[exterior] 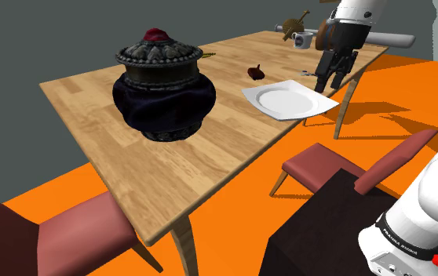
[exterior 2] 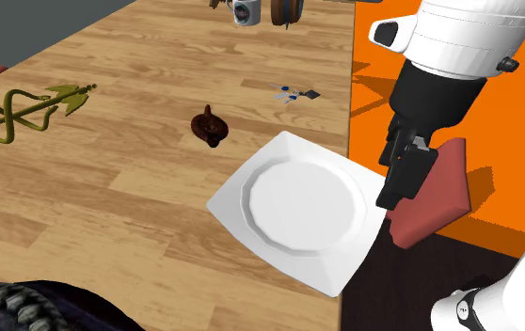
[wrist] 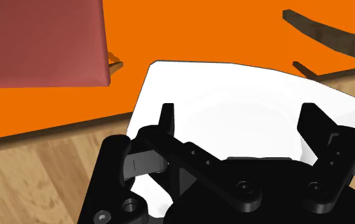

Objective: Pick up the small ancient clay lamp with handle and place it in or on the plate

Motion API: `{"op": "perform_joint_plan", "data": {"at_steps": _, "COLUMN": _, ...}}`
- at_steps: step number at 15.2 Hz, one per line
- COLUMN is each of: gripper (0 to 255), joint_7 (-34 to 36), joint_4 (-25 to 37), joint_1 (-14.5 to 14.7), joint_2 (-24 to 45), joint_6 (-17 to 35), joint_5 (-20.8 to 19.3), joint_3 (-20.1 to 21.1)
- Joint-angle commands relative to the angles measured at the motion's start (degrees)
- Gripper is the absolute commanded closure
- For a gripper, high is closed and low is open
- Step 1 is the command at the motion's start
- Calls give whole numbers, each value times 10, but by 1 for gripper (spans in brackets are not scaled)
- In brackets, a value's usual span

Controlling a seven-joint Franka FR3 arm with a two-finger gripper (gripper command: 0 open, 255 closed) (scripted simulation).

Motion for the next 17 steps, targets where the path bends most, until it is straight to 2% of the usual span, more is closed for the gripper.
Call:
{"op": "perform_joint_plan", "data": {"at_steps": 1, "gripper": 0, "joint_7": 0, "joint_4": 0, "joint_1": 0, "joint_2": 0, "joint_6": 0, "joint_5": 0, "joint_3": 0}}
{"op": "perform_joint_plan", "data": {"at_steps": 9, "gripper": 0, "joint_7": 7, "joint_4": 71, "joint_1": -3, "joint_2": 147, "joint_6": 119, "joint_5": 15, "joint_3": -10}}
{"op": "perform_joint_plan", "data": {"at_steps": 17, "gripper": 0, "joint_7": 11, "joint_4": 184, "joint_1": -6, "joint_2": 296, "joint_6": 199, "joint_5": 38, "joint_3": -25}}
